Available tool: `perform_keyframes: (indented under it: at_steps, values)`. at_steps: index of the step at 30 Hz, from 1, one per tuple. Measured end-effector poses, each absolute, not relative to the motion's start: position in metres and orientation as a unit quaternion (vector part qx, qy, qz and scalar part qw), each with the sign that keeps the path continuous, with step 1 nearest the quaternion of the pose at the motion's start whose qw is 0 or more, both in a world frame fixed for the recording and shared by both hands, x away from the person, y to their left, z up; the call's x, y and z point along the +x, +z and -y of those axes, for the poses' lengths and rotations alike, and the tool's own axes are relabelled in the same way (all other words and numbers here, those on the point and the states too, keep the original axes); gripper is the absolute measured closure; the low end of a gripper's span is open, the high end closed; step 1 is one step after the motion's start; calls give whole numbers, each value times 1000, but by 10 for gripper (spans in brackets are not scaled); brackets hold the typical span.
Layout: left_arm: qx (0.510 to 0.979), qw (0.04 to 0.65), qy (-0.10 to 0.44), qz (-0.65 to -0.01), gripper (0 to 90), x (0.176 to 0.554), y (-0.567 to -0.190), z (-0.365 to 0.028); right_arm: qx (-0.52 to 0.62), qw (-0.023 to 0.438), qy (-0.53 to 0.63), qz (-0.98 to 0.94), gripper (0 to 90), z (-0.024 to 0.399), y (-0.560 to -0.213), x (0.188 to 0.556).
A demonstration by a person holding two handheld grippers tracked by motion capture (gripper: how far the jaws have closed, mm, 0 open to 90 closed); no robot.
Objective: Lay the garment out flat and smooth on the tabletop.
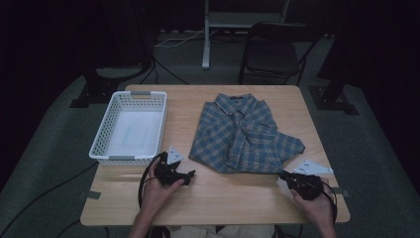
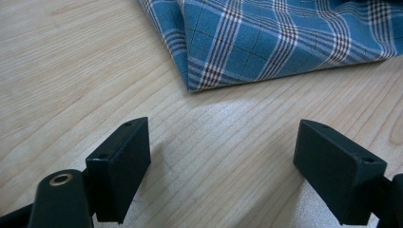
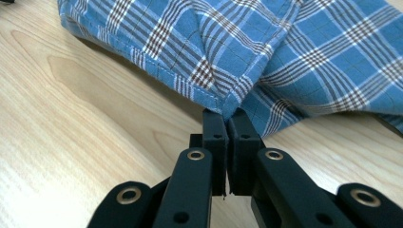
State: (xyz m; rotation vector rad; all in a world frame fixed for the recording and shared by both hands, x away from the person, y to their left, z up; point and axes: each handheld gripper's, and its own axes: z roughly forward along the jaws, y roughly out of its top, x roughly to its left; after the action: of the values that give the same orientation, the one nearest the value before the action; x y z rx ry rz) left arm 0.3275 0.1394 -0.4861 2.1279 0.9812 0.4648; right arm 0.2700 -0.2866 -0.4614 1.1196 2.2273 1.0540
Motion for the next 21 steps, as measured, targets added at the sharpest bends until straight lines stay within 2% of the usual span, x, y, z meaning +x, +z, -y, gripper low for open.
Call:
perform_keyframes:
  at_steps: [21]
  values:
    - [829, 367, 181, -382, 203, 328, -486, -139, 450, 226, 384, -774, 866, 333, -460, 242]
